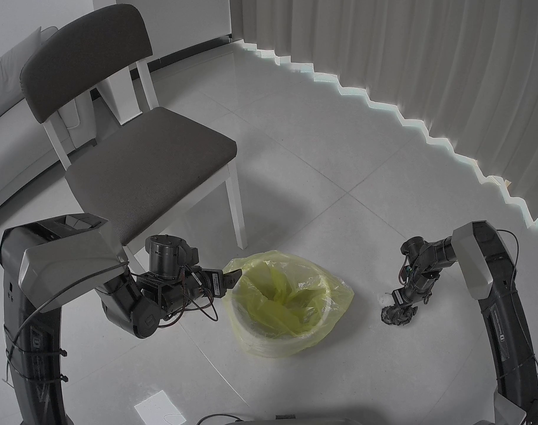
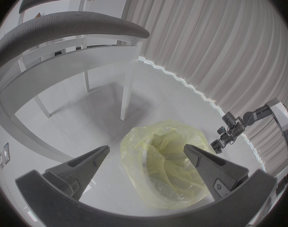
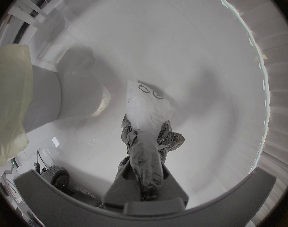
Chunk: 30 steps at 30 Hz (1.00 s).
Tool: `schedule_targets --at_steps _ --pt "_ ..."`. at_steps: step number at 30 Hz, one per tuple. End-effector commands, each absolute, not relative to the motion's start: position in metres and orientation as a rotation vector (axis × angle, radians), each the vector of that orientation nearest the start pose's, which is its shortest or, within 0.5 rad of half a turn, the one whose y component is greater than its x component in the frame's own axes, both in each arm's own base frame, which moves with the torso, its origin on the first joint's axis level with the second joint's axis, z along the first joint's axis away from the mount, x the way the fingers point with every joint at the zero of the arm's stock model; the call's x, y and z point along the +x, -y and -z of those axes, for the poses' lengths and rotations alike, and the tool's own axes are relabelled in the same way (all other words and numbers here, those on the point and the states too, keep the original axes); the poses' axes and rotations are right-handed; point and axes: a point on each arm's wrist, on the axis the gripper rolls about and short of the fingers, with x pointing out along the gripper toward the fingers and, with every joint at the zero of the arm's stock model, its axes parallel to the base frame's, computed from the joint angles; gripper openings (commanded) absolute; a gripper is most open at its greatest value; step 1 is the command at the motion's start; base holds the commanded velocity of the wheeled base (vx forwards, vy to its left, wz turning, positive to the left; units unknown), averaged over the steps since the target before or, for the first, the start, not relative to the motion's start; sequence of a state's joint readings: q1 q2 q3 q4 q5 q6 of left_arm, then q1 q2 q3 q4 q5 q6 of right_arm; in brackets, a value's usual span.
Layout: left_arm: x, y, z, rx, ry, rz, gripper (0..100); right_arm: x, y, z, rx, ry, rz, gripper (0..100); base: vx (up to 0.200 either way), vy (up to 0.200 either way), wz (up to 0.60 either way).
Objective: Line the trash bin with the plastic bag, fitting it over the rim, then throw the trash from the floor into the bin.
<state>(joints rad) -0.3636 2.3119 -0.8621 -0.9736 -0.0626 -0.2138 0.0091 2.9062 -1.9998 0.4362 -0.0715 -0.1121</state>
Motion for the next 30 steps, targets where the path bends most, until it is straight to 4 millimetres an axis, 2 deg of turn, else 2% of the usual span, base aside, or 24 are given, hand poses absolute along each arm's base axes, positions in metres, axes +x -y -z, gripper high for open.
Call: schedule_targets --at_steps 1,3,4,5,6,8,9,13,14,15,16,17,19,21,22,23,27,29,30 --pt "0.362 0.139 -0.012 -0.136 -0.514 0.364 100 0.494 -0.005 0.056 -0.147 -1.206 -0.024 0 0.0 0.0 0.0" --pt "0.361 0.138 -0.016 -0.141 -0.504 0.365 100 0.497 -0.009 0.007 -0.145 -1.103 -0.034 0 0.0 0.0 0.0" --pt "0.36 0.137 -0.017 -0.144 -0.497 0.364 100 0.492 -0.013 -0.012 -0.146 -1.081 -0.046 0 0.0 0.0 0.0" --pt "0.359 0.137 -0.019 -0.147 -0.49 0.365 100 0.487 -0.019 -0.029 -0.149 -1.06 -0.06 0 0.0 0.0 0.0" --pt "0.358 0.137 -0.02 -0.147 -0.488 0.365 100 0.485 -0.021 -0.034 -0.149 -1.053 -0.067 0 0.0 0.0 0.0" --pt "0.353 0.133 -0.026 -0.154 -0.456 0.365 100 0.467 -0.037 -0.083 -0.153 -0.972 -0.121 0 0.0 0.0 0.0" --pt "0.351 0.131 -0.028 -0.156 -0.445 0.365 100 0.458 -0.046 -0.1 -0.158 -0.938 -0.146 0 0.0 0.0 0.0" --pt "0.339 0.12 -0.037 -0.163 -0.408 0.351 100 0.421 -0.09 -0.152 -0.194 -0.816 -0.26 0 0.0 0.0 0.0" --pt "0.339 0.119 -0.038 -0.163 -0.405 0.348 100 0.418 -0.094 -0.155 -0.198 -0.811 -0.27 0 0.0 0.0 0.0" --pt "0.334 0.114 -0.043 -0.167 -0.394 0.342 100 0.404 -0.114 -0.164 -0.218 -0.78 -0.321 0 0.0 0.0 0.0" --pt "0.334 0.114 -0.043 -0.167 -0.394 0.342 100 0.404 -0.114 -0.164 -0.218 -0.78 -0.321 0 0.0 0.0 0.0" --pt "0.327 0.107 -0.051 -0.173 -0.383 0.329 100 0.385 -0.142 -0.173 -0.243 -0.738 -0.393 0 0.0 0.0 0.0" --pt "0.32 0.099 -0.058 -0.178 -0.373 0.318 100 0.371 -0.166 -0.175 -0.262 -0.704 -0.456 0 0.0 0.0 0.0" --pt "0.319 0.099 -0.059 -0.178 -0.373 0.318 100 0.37 -0.167 -0.174 -0.263 -0.703 -0.459 0 0.0 0.0 0.0" --pt "0.311 0.092 -0.066 -0.185 -0.352 0.305 100 0.356 -0.193 -0.167 -0.286 -0.692 -0.528 0 0.0 0.0 0.0" --pt "0.308 0.089 -0.067 -0.186 -0.344 0.3 100 0.351 -0.203 -0.162 -0.295 -0.694 -0.552 0 0.0 0.0 0.0" --pt "0.299 0.084 -0.07 -0.189 -0.319 0.298 100 0.338 -0.224 -0.147 -0.322 -0.712 -0.609 0 0.0 0.0 0.0" --pt "0.298 0.084 -0.07 -0.189 -0.321 0.297 100 0.338 -0.225 -0.146 -0.325 -0.713 -0.611 0 0.0 0.0 0.0" --pt "0.294 0.082 -0.069 -0.191 -0.311 0.297 100 0.335 -0.234 -0.135 -0.338 -0.733 -0.631 0 0.0 0.0 0.0"
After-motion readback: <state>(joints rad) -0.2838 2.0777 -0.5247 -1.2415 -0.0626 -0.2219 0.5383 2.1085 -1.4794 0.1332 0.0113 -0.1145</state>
